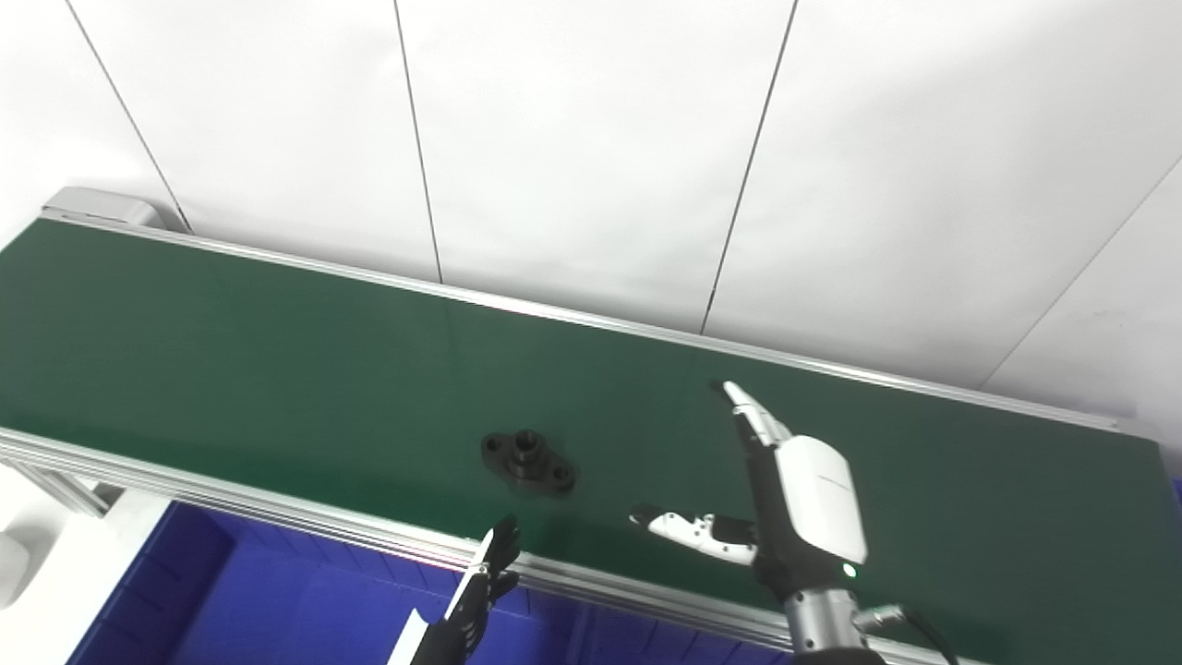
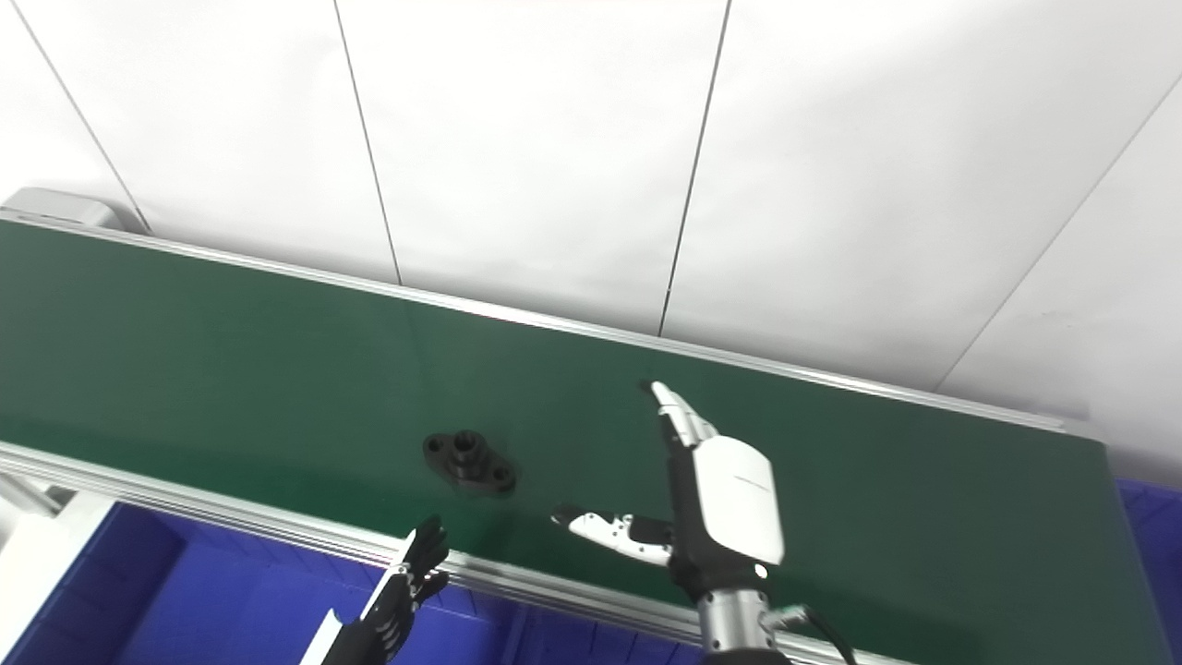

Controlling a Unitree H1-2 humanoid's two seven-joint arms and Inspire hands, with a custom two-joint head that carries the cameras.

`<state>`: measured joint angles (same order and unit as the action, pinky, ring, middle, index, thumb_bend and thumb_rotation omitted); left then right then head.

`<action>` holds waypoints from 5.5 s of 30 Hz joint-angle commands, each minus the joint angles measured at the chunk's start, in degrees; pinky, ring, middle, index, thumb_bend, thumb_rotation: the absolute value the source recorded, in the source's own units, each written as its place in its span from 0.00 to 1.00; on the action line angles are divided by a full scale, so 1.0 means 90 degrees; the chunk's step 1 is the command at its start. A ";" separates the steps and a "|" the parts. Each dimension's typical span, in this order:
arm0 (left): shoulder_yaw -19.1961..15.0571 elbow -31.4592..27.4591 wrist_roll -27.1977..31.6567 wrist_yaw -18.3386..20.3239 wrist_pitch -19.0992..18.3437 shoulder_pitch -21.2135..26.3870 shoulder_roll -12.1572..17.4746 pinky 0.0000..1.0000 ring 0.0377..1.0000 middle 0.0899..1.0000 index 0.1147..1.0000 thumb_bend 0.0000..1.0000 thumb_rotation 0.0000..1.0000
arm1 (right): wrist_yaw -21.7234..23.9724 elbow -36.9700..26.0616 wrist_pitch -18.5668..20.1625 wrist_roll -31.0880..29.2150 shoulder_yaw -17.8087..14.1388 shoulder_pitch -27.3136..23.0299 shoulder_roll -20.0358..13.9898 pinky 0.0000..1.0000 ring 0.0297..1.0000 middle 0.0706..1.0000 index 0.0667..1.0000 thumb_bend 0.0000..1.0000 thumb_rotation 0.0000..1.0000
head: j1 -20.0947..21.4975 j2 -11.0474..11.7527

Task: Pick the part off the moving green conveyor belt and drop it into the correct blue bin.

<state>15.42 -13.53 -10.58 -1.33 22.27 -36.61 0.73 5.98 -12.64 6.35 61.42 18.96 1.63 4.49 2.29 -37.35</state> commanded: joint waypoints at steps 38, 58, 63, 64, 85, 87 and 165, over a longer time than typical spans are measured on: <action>0.0229 -0.0551 -0.0085 0.0001 0.0063 -0.0355 -0.0165 0.92 0.96 0.99 1.00 0.74 0.85 | -0.0534 0.2674 0.0628 0.0407 0.1400 -0.1117 -0.0337 0.49 0.58 0.68 0.75 0.72 0.36 | -0.0213 -0.0273; 0.0206 -0.0681 -0.0116 0.0034 -0.0028 -0.0437 -0.0106 0.91 0.96 0.99 1.00 0.73 0.85 | -0.0066 0.2880 0.1315 0.0052 0.1627 -0.1140 -0.0618 0.15 0.19 0.43 0.45 0.53 0.00 | -0.0207 -0.0370; 0.0220 -0.0699 -0.0069 0.0044 -0.0057 -0.0435 -0.0097 0.91 0.96 0.99 1.00 0.73 0.84 | -0.0068 0.2816 0.1372 -0.0070 0.1644 -0.1107 -0.0652 0.16 0.20 0.43 0.45 0.52 0.00 | -0.0188 -0.0390; 0.0221 -0.0692 -0.0072 0.0040 -0.0048 -0.0435 -0.0095 0.91 0.96 0.99 1.00 0.73 0.84 | -0.0063 0.2800 0.1384 -0.0098 0.1643 -0.1100 -0.0654 0.16 0.20 0.43 0.45 0.52 0.00 | -0.0188 -0.0390; 0.0091 -0.0891 0.0313 0.0224 -0.0352 -0.0255 0.0111 0.99 1.00 1.00 1.00 0.68 0.85 | 0.0356 0.0669 0.1319 -0.0011 0.1633 -0.0780 -0.0897 0.18 0.22 0.43 0.45 0.52 0.00 | 0.0511 -0.0731; 0.0061 -0.0919 0.0359 0.0256 -0.0374 -0.0227 0.0142 0.99 1.00 1.00 1.00 0.67 0.85 | 0.0431 0.0499 0.1289 0.0096 0.1600 -0.0782 -0.0942 0.18 0.23 0.43 0.45 0.52 0.00 | 0.0635 -0.0786; -0.0353 -0.2047 0.1036 0.0571 -0.1701 -0.0076 0.0372 1.00 0.99 1.00 1.00 0.73 0.89 | 0.3244 -0.1021 0.1231 0.1790 0.1392 0.1861 -0.0882 0.49 0.61 0.70 0.74 1.00 0.65 | 0.1771 -0.2075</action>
<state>11.97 -29.65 -1.53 3.40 6.28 -36.98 4.33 34.65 -19.32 17.20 77.71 31.79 18.73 -4.11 18.28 -56.07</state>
